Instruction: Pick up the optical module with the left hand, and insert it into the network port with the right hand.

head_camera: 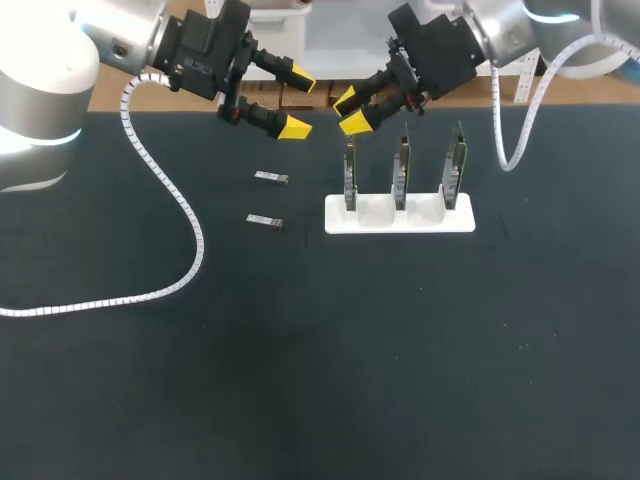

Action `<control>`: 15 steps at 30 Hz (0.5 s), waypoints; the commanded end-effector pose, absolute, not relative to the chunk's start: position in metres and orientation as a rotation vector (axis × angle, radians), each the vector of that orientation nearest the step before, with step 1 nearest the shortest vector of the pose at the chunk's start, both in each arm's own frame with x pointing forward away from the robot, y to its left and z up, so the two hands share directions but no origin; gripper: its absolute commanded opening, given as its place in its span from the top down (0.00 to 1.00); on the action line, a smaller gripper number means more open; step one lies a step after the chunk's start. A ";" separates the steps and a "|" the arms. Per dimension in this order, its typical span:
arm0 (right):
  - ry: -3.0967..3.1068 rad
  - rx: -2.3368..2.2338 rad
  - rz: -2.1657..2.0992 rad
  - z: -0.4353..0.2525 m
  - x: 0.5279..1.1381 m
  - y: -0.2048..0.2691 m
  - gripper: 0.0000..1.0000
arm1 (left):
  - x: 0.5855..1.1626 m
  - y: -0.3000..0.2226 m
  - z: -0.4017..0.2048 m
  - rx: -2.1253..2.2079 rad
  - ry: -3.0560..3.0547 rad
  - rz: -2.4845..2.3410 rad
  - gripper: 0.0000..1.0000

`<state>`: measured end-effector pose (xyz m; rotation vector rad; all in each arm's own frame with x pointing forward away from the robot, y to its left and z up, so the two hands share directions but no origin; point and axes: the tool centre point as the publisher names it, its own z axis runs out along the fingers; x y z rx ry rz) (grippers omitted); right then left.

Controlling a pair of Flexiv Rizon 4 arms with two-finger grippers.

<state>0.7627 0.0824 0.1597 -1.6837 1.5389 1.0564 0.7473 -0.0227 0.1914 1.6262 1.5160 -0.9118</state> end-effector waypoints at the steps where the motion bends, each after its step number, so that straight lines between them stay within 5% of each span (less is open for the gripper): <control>1: 1.540 -1.680 1.051 0.160 0.760 0.082 1.00 | 0.749 -0.023 0.192 1.632 1.520 -0.914 0.00; 15: 1.552 -1.659 1.068 0.153 0.756 0.079 1.00 | 0.749 -0.023 0.192 1.632 1.520 -0.914 0.00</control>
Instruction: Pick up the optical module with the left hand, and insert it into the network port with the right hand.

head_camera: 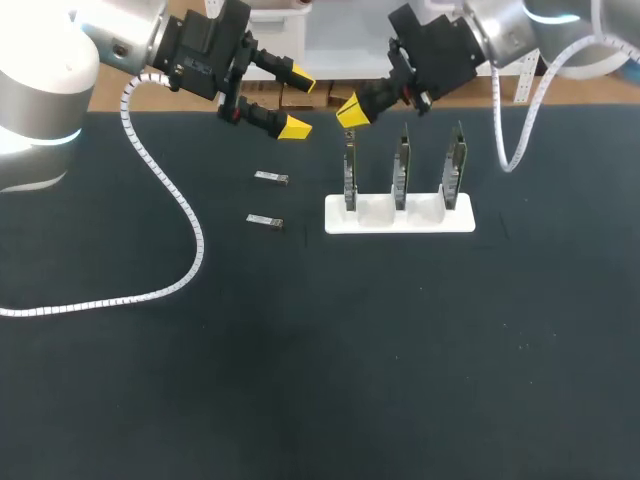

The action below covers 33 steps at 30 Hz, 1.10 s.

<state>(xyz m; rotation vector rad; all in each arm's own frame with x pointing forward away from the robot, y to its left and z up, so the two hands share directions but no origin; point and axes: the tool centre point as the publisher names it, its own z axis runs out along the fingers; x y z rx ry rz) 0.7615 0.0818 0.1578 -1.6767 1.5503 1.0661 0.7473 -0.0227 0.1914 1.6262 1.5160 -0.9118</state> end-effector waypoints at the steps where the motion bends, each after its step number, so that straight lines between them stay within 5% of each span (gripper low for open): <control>1: 1.554 -1.656 1.071 0.152 0.756 0.079 1.00 | 0.749 -0.023 0.192 1.632 1.520 -0.914 0.00; 33: 1.476 -1.658 1.062 0.147 0.759 0.083 1.00 | 0.749 -0.023 0.192 1.632 1.520 -0.914 0.00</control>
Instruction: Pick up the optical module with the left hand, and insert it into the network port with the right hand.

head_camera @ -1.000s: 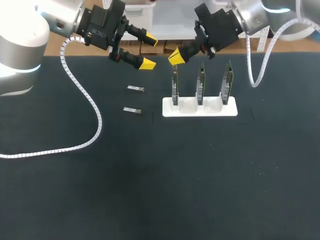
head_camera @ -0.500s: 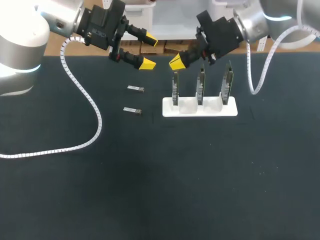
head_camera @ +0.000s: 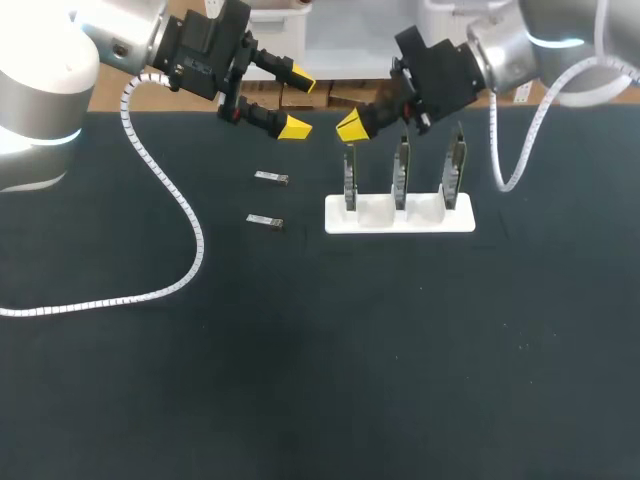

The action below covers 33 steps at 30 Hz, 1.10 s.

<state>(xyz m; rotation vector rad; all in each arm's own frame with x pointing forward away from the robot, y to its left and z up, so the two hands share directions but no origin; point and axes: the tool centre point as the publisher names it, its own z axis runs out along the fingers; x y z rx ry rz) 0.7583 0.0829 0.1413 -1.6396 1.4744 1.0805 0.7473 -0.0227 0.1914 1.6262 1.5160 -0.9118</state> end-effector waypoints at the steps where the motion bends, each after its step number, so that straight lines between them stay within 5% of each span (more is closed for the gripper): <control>1: 1.478 -1.658 1.062 0.151 0.759 0.082 1.00 | 0.749 -0.023 0.192 1.632 1.520 -0.914 0.00; 33: 1.690 -1.671 0.994 0.191 0.702 0.012 1.00 | 0.749 -0.023 0.192 1.632 1.520 -0.914 0.00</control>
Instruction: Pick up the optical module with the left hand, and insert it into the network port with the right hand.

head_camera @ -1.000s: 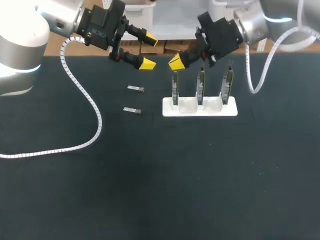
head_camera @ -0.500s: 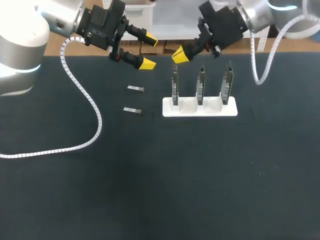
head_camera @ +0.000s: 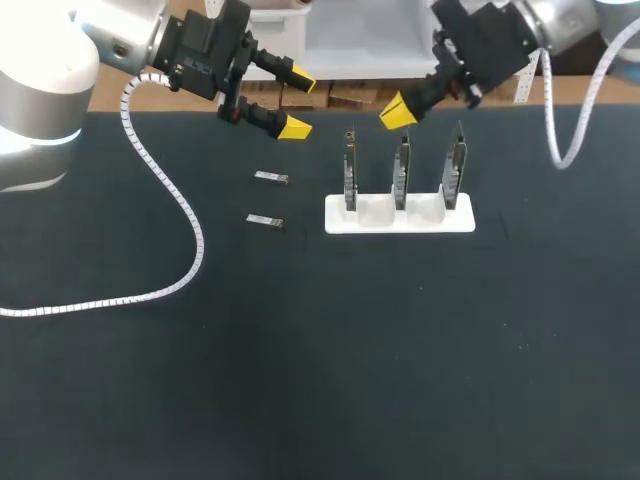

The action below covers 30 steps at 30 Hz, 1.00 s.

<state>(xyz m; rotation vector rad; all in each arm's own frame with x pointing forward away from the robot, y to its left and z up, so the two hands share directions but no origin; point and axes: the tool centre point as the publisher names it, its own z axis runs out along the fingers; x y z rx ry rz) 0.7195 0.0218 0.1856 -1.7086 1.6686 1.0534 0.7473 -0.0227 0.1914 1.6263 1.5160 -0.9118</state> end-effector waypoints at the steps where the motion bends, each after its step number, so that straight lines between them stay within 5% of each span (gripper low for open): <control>1: 1.701 -1.668 0.994 0.191 0.701 0.009 1.00 | 0.749 -0.023 0.192 1.632 1.520 -0.914 0.00; 27: 1.775 -1.715 1.092 0.195 0.717 -0.052 0.98 | 0.749 -0.023 0.192 1.632 1.520 -0.914 0.00; 28: 1.777 -1.721 1.089 0.195 0.719 -0.050 0.85 | 0.749 -0.023 0.192 1.632 1.520 -0.914 0.00; 29: 1.778 -1.720 1.086 0.196 0.720 -0.048 0.56 | 0.749 -0.023 0.192 1.632 1.520 -0.914 0.00; 30: 1.775 -1.717 1.083 0.196 0.721 -0.048 0.00 | 0.749 -0.023 0.192 1.632 1.520 -0.914 0.00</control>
